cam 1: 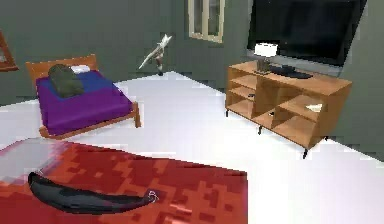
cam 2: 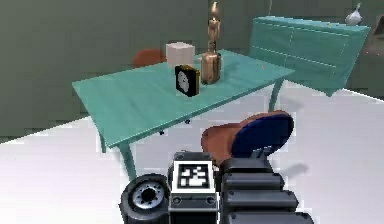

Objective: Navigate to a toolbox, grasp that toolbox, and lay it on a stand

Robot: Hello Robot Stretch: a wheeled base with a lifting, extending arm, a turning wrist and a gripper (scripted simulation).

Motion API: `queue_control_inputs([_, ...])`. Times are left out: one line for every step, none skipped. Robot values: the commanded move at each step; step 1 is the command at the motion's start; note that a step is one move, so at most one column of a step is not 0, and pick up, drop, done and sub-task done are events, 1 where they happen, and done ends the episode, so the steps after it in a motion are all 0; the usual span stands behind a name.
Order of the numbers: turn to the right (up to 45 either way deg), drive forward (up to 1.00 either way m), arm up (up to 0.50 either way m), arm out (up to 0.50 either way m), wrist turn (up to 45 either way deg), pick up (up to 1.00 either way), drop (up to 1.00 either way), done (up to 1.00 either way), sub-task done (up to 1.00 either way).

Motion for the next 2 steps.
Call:
queue_control_inputs([-45.0, 0.00, 0.00, 0.00, 0.0, 0.00, 0.00, 0.00, 0.00])
queue_control_inputs([-6.0, 0.00, 0.00, 0.00, 0.0, 0.00, 0.00, 0.00, 0.00])
